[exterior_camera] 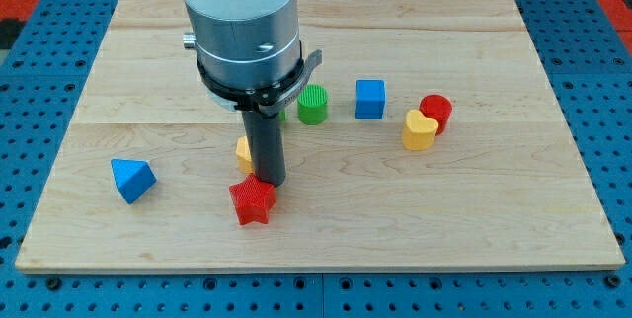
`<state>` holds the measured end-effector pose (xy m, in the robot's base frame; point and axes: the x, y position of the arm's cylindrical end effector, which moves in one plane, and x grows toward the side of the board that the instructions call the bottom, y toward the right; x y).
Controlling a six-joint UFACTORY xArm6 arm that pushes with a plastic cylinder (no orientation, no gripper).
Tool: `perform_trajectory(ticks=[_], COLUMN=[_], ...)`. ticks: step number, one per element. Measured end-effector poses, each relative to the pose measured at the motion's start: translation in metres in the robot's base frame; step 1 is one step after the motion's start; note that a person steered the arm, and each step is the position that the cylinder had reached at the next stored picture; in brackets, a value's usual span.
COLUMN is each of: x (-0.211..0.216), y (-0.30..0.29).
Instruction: Push red star closer to the blue triangle
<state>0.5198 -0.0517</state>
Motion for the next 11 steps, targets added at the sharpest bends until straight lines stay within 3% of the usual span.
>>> perform_trajectory(ticks=[2, 4, 6, 9, 11], x=[0.013, 0.050, 0.027, 0.002, 0.002], y=[0.033, 0.023, -0.048, -0.043, -0.109])
